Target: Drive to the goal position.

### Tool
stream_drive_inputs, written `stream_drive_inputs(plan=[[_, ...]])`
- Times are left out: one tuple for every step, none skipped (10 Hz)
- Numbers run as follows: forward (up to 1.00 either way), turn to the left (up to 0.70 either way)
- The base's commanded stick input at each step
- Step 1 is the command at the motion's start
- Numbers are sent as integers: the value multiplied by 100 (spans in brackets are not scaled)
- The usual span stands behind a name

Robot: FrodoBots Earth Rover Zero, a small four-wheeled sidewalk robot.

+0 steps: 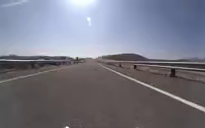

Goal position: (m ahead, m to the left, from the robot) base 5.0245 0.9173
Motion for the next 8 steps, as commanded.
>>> stream_drive_inputs(plan=[[70,0],[70,0],[70,0],[70,0],[70,0],[70,0],[70,0],[70,0]])
